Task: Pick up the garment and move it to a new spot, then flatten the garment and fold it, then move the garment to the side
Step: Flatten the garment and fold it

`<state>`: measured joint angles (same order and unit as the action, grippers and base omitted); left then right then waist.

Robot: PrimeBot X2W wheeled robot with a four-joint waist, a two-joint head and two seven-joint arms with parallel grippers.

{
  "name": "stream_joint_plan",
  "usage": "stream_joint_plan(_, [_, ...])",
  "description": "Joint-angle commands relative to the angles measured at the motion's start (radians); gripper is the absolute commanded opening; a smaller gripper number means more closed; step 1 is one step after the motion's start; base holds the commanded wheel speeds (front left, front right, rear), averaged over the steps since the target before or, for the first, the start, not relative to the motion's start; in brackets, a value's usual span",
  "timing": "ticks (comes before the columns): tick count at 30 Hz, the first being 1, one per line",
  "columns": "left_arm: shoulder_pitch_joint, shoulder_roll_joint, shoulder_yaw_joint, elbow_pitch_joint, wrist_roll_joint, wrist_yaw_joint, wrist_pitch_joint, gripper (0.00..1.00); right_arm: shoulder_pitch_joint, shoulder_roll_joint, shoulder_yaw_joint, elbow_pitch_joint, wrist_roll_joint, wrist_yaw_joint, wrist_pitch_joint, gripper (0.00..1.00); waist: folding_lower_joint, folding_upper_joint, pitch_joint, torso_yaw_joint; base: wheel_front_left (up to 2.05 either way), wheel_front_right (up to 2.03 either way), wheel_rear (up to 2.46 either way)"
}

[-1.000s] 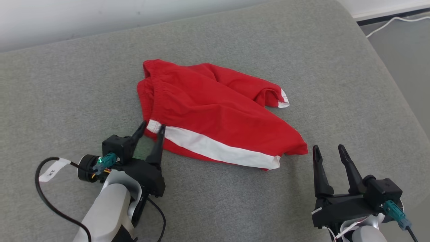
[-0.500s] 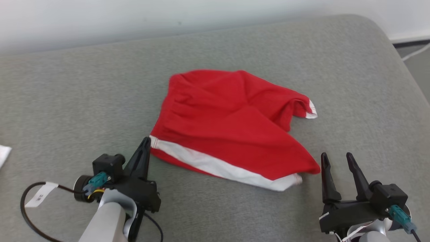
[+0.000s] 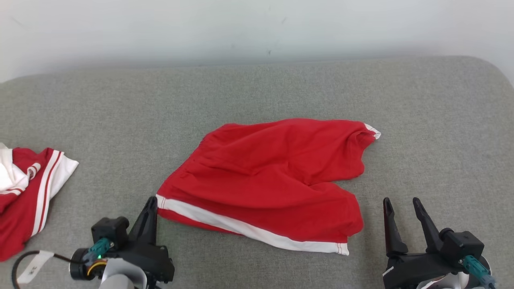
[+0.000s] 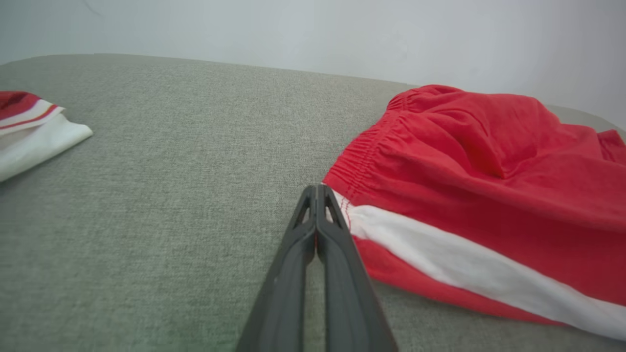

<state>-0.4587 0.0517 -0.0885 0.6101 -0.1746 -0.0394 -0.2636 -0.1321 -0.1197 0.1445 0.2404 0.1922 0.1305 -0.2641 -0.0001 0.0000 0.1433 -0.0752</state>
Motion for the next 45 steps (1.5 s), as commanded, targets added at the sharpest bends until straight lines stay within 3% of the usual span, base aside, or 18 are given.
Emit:
stream_joint_plan(1, [0.028, 0.002, 0.008, -0.001, 0.011, -0.001, -0.002, 1.0, 0.013, -0.008, 0.005, 0.003, 0.008, 0.0, 0.0, 1.0, 0.0001, 0.0, -0.013, 0.001, 0.0, 0.0, 0.0])
stream_joint_plan(11, [0.2, 0.0, 0.019, -0.107, -0.009, -0.017, -0.002, 1.0, 0.088, -0.043, 0.131, 0.029, 0.065, 0.0, 0.0, 1.0, 0.0001, 0.0, -0.095, -0.024, 0.0, 0.0, 0.0])
stream_joint_plan(21, [0.282, -0.001, 0.0, -0.167, -0.043, -0.004, -0.002, 1.0, 0.122, -0.085, 0.27, 0.092, 0.154, 0.0, 0.0, 1.0, 0.0001, 0.0, -0.128, 0.012, 0.0, 0.0, 0.0])
stream_joint_plan(45, [0.273, -0.001, -0.02, -0.178, -0.039, -0.01, -0.002, 1.0, 0.059, -0.084, 0.356, 0.212, 0.234, 0.0, 0.0, 1.0, 0.0001, 0.0, -0.107, 0.059, 0.0, 0.0, 0.0])
